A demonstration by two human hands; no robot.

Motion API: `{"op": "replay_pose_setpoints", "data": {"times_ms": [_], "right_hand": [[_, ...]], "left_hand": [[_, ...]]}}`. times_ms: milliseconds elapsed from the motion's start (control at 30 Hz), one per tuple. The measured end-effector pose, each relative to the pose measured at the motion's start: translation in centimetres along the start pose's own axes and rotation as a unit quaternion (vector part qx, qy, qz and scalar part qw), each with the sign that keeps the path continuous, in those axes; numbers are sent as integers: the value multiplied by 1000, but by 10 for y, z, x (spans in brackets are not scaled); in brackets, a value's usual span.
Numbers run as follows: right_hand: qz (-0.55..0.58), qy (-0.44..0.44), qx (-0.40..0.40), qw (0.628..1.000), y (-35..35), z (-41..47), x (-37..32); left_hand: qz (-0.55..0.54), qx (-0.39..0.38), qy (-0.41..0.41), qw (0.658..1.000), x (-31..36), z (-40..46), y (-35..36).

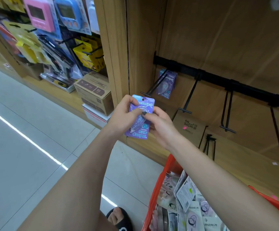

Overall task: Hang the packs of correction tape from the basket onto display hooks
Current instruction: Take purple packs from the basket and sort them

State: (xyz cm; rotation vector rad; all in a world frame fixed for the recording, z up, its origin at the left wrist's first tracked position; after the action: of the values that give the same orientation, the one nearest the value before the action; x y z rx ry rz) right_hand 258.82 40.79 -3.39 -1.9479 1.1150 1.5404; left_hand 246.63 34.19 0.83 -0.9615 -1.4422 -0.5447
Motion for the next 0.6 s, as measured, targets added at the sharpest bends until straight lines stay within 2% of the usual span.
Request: {"op": "replay_pose_setpoints", "data": {"times_ms": [167, 400, 600], "right_hand": [[-40, -31, 73, 996, -15, 10, -5], [-93, -75, 108, 987, -16, 21, -13], [-152, -120, 147, 970, -25, 23, -9]], "left_hand": [[24, 179, 77, 980, 13, 4, -40], [45, 255, 142, 955, 33, 16, -46], [58, 339, 158, 925, 31, 20, -48]]}}
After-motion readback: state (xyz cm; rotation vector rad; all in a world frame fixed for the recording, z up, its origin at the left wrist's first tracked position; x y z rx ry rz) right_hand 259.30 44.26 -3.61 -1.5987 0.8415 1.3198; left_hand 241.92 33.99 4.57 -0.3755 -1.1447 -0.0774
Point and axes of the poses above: each hand's wrist, its own z-axis towards the middle knuckle, its own y-axis out of the palm, x = y × z, the point moved 10 cm from there along z, towards the middle knuckle, and after that the axes turned 2 degrees about -z, right-handed, at the moved point
